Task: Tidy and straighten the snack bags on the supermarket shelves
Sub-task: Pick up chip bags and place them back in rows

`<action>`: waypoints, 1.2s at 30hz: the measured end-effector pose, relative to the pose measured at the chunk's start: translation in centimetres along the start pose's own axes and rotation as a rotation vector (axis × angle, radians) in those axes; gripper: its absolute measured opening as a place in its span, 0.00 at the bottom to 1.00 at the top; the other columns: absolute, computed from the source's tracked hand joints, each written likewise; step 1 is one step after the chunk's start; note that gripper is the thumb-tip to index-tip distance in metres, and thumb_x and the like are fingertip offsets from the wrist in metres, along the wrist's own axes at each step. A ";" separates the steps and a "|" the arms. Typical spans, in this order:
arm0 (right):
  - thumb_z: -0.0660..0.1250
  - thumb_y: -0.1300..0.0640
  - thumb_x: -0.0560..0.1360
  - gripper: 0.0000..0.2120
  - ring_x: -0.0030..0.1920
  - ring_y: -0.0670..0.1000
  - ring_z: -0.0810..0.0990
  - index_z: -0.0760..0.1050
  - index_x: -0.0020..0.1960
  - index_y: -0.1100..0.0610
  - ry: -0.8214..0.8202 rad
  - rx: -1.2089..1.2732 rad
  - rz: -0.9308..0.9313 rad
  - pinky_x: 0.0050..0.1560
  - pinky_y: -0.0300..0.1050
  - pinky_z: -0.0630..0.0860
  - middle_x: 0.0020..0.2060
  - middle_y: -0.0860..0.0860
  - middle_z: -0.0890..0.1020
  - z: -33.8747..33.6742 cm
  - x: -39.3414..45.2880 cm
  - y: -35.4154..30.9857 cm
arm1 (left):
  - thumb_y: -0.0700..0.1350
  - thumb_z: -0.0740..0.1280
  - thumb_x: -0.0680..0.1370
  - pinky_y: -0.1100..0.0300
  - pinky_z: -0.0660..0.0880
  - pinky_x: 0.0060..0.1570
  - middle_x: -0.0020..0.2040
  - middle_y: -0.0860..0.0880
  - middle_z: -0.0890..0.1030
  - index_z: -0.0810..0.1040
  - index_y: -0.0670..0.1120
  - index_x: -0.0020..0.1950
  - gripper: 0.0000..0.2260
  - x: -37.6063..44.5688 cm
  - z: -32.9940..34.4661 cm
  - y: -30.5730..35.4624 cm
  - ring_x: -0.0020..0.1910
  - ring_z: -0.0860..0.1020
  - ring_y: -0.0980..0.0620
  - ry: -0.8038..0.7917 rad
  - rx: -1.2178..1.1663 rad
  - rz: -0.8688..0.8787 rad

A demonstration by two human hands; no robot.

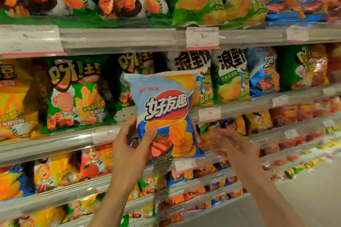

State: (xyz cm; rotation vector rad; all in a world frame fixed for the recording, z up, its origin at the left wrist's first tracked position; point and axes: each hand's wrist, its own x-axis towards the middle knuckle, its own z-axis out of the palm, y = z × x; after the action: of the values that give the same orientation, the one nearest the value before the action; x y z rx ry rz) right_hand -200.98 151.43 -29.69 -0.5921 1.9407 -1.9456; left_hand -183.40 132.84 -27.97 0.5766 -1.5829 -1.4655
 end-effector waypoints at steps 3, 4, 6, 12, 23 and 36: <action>0.68 0.54 0.81 0.09 0.48 0.51 0.87 0.81 0.60 0.54 0.013 -0.030 0.020 0.46 0.42 0.83 0.46 0.50 0.88 -3.8 -0.1 0.8 | 0.54 0.74 0.71 0.55 0.82 0.54 0.57 0.54 0.85 0.80 0.52 0.63 0.21 -2.1 3.6 -0.3 0.58 0.83 0.52 0.055 -0.003 0.003; 0.68 0.54 0.81 0.09 0.48 0.50 0.87 0.81 0.59 0.54 0.014 -0.036 0.026 0.49 0.45 0.83 0.46 0.49 0.88 -5.2 0.0 0.9 | 0.54 0.74 0.71 0.57 0.82 0.53 0.56 0.54 0.85 0.80 0.52 0.62 0.21 -2.8 5.1 -0.4 0.57 0.83 0.53 0.074 -0.010 0.008; 0.68 0.53 0.81 0.08 0.48 0.49 0.87 0.81 0.58 0.53 0.009 -0.047 0.032 0.51 0.46 0.82 0.45 0.49 0.88 -8.4 0.2 0.9 | 0.56 0.75 0.71 0.54 0.82 0.53 0.56 0.55 0.85 0.81 0.54 0.61 0.19 -4.3 8.1 -0.6 0.57 0.83 0.54 0.104 -0.020 -0.011; 0.67 0.55 0.82 0.07 0.47 0.53 0.87 0.82 0.57 0.54 0.016 -0.050 0.046 0.50 0.46 0.82 0.43 0.52 0.88 -18.5 1.6 1.3 | 0.55 0.74 0.71 0.52 0.81 0.52 0.56 0.56 0.85 0.80 0.53 0.62 0.20 -7.2 17.2 -0.7 0.57 0.83 0.52 0.115 -0.011 -0.019; 0.65 0.57 0.83 0.07 0.46 0.52 0.87 0.82 0.57 0.54 0.162 -0.072 0.052 0.52 0.49 0.82 0.44 0.52 0.88 -31.0 8.3 0.1 | 0.57 0.77 0.71 0.44 0.80 0.58 0.56 0.56 0.85 0.80 0.55 0.62 0.21 -4.0 30.0 -1.4 0.58 0.83 0.51 0.041 0.005 -0.043; 0.68 0.56 0.81 0.06 0.44 0.50 0.87 0.81 0.56 0.55 0.259 -0.235 -0.084 0.50 0.47 0.83 0.40 0.47 0.88 -41.1 21.0 -2.3 | 0.57 0.73 0.70 0.58 0.77 0.58 0.58 0.56 0.83 0.78 0.51 0.66 0.26 4.3 45.6 -1.6 0.57 0.81 0.57 -0.033 -0.064 0.059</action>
State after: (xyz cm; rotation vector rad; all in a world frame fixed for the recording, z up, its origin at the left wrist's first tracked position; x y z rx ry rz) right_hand -239.82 176.23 -25.55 -0.5081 2.3625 -1.9397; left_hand -223.87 154.00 -24.62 0.4678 -1.5591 -1.4827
